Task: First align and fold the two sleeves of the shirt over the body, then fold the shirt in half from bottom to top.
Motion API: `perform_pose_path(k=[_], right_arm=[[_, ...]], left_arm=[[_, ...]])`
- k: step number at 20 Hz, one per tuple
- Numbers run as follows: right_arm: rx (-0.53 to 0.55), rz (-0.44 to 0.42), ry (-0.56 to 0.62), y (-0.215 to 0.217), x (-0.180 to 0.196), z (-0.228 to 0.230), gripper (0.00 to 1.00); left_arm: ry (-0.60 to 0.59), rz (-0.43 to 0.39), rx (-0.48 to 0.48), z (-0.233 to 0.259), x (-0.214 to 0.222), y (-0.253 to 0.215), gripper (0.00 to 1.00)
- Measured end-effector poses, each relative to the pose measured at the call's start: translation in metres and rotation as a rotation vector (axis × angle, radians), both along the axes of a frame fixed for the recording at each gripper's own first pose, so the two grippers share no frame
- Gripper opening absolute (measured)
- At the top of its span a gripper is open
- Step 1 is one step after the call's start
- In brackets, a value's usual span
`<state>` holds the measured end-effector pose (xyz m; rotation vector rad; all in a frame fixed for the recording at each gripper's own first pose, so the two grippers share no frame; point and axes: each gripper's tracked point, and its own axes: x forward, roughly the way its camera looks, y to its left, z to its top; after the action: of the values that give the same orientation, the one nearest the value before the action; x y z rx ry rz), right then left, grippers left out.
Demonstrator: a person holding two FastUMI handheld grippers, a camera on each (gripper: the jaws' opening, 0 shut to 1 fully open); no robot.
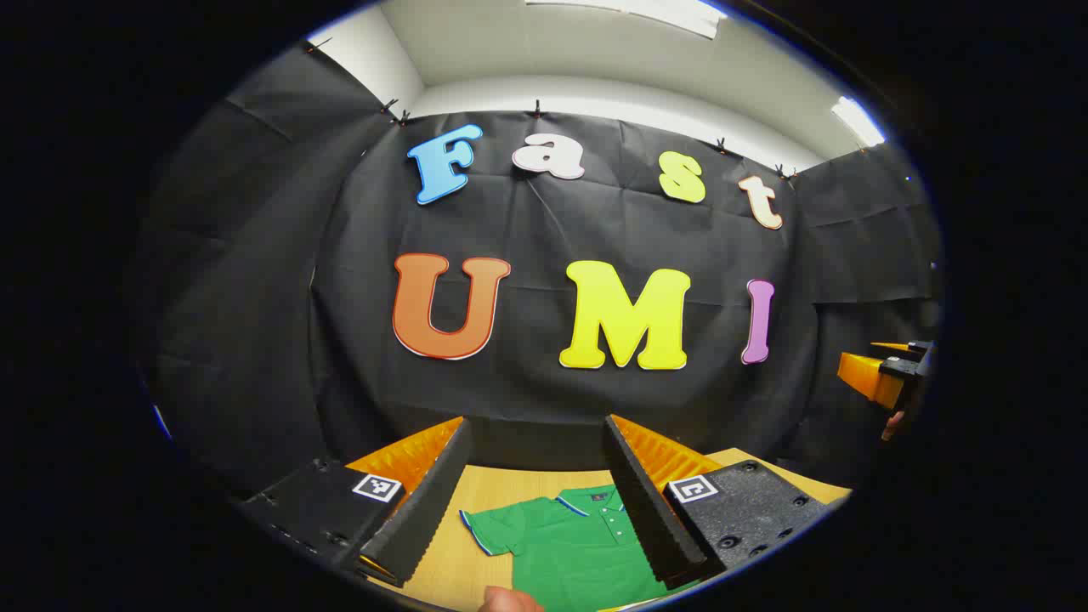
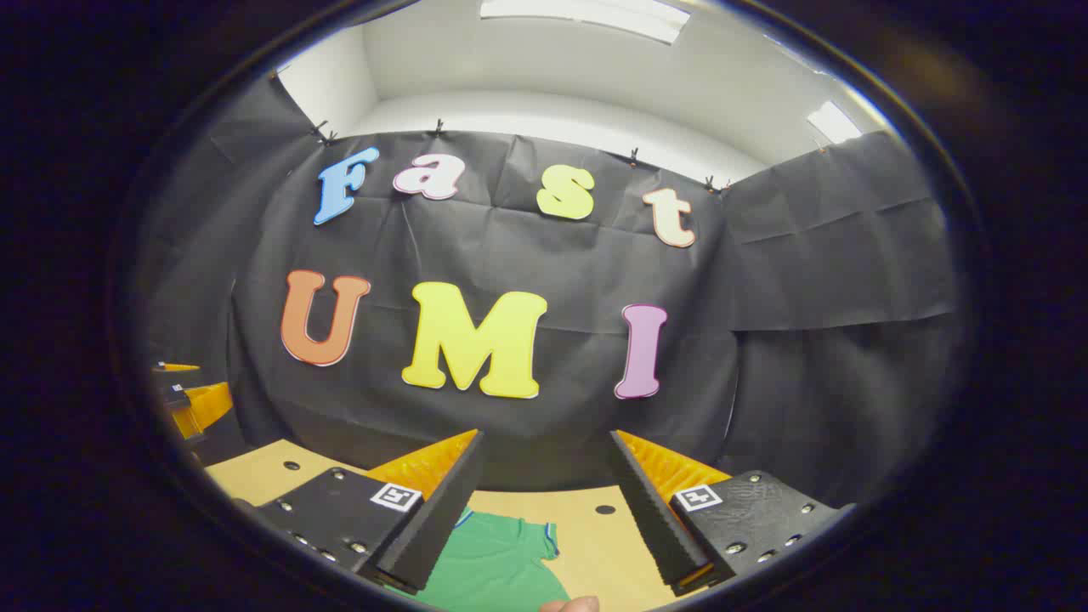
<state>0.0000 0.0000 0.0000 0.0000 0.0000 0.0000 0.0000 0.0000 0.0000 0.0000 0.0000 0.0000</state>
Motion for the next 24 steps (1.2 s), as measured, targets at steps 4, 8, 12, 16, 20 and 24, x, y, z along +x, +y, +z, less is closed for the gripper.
perform_pose_path(k=[4, 8, 12, 16, 20, 24], right_arm=[[0.019, 0.030, 0.008, 0.010, 0.007, -0.002, 0.90], [0.039, 0.038, 0.016, 0.006, 0.017, -0.010, 0.93], [0.053, 0.053, 0.035, 0.000, 0.025, -0.020, 0.93], [0.040, 0.059, 0.060, -0.008, 0.030, -0.030, 0.93], [0.034, 0.055, 0.092, -0.020, 0.042, -0.040, 0.90], [0.016, 0.076, 0.142, -0.025, 0.068, -0.057, 0.92]], left_arm=[[-0.010, 0.010, -0.017, -0.001, 0.003, -0.002, 0.98], [-0.012, 0.042, 0.018, -0.004, 0.008, -0.002, 0.98], [-0.012, 0.068, 0.032, -0.008, 0.011, -0.004, 1.00], [0.013, 0.072, 0.036, -0.020, 0.017, -0.011, 0.98], [0.013, 0.065, 0.043, -0.021, 0.020, -0.023, 0.98], [0.018, 0.040, 0.051, -0.027, 0.025, -0.037, 0.98]])
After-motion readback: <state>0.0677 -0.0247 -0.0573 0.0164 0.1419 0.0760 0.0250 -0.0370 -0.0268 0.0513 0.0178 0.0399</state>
